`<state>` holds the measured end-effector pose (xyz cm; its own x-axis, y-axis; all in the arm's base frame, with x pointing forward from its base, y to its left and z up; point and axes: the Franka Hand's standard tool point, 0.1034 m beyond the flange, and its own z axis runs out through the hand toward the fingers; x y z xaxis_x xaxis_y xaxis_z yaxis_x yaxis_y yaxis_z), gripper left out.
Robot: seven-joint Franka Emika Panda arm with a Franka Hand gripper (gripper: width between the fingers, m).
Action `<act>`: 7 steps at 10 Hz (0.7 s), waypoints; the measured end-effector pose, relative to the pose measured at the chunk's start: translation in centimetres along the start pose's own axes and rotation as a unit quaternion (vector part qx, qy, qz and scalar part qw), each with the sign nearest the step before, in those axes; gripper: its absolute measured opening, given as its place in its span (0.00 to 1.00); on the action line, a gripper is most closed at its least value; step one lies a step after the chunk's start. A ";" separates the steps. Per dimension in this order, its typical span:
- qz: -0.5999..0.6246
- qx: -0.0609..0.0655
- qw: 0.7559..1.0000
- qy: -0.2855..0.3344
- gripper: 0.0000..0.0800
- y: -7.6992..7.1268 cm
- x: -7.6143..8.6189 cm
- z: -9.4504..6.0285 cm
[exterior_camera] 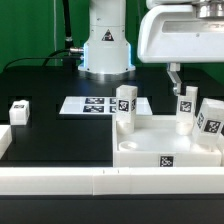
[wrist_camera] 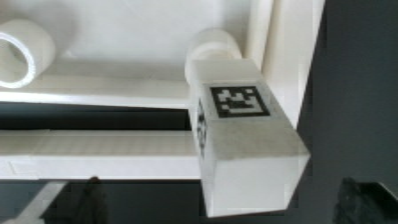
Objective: Assemble square table
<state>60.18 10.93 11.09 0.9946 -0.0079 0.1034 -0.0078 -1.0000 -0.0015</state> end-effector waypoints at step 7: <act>0.014 -0.007 1.000 -0.017 0.81 -0.1 0.4 1.8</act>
Offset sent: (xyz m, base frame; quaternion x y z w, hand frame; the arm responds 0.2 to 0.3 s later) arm 0.0133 0.0079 -0.0109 -0.0068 0.0197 0.0092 0.9997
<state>60.80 11.00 9.37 0.9970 -0.0364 0.0689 -0.0372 -0.9992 0.0106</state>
